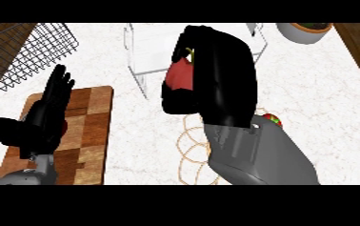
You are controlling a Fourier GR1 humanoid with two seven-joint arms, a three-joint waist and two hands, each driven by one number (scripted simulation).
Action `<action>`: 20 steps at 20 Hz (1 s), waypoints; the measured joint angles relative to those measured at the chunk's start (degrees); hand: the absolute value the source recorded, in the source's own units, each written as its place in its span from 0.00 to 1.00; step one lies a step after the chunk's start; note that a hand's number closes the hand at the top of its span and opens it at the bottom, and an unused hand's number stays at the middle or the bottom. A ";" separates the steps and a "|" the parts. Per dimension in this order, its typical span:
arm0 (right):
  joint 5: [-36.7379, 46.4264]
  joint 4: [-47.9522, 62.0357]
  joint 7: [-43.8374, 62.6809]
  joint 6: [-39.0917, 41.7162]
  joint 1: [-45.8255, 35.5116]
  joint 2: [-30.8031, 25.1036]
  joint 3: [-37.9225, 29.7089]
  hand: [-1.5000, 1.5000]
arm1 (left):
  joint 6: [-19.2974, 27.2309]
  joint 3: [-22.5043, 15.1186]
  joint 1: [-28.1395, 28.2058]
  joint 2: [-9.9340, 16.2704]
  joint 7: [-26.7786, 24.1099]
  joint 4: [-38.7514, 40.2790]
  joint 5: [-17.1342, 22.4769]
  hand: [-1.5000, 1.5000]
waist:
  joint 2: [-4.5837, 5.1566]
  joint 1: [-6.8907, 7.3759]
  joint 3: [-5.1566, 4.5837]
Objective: Pick the bell pepper from the placemat and place it in the tiered shelf
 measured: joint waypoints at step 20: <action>-3.13 38.18 -23.14 -24.60 -7.76 0.33 -13.92 1.00 | -1.52 1.56 -1.52 -2.06 -0.39 1.72 -1.76 0.50 | 0.25 0.45 0.02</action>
